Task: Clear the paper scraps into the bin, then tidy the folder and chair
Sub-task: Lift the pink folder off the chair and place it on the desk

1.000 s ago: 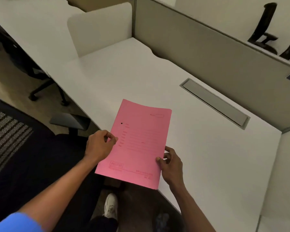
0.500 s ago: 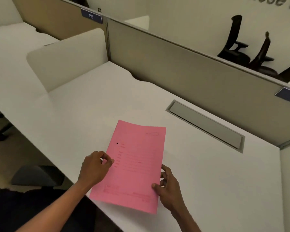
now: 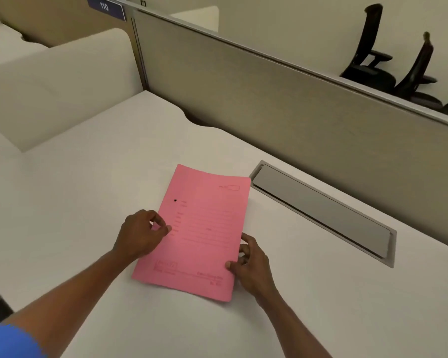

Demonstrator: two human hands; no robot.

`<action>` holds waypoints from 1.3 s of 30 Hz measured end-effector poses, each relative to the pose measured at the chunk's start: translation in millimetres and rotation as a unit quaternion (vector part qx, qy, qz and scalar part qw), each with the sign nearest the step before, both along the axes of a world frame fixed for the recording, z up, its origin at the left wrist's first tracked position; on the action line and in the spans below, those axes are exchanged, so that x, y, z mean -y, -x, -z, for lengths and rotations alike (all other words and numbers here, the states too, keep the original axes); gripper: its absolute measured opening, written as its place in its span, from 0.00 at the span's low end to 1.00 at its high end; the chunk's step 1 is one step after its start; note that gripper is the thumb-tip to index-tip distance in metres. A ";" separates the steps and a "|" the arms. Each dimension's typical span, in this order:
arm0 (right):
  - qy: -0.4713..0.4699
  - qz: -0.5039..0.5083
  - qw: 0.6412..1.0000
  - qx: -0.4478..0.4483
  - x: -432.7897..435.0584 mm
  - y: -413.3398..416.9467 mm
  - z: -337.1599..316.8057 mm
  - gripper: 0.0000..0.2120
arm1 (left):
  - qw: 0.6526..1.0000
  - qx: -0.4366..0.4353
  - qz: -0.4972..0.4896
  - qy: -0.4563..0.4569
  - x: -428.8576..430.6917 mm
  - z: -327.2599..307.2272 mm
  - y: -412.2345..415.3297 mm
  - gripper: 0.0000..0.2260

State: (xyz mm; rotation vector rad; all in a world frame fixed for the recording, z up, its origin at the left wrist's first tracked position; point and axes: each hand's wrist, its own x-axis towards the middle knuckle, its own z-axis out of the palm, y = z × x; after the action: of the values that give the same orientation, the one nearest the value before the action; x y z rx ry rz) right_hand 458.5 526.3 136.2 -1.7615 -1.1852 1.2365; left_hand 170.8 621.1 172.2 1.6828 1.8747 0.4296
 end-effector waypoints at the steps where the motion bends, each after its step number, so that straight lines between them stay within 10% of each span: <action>1: 0.000 0.006 1.000 0.001 -12.9 -1.5 1.7 0.36 | 1.000 -0.003 0.002 0.000 -14.2 -0.9 -3.9 0.09; 19: -0.016 0.118 0.987 0.110 -184.4 -13.3 28.2 0.34 | 0.999 0.016 0.036 0.023 -193.8 5.8 -74.9 0.19; 28: -0.011 0.142 0.967 0.213 -212.6 -3.3 27.4 0.29 | 0.978 -0.122 0.160 0.049 -236.2 28.5 -86.3 0.44; 39: 0.004 0.118 0.960 0.255 -217.3 -1.9 26.2 0.31 | 0.964 -0.186 0.187 0.040 -250.6 26.6 -99.0 0.44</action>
State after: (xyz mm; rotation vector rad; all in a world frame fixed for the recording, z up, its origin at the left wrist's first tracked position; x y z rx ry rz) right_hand 460.4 743.6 110.0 -2.2329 -1.1925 0.6633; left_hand 269.8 871.8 145.6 2.1130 1.7272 -0.1243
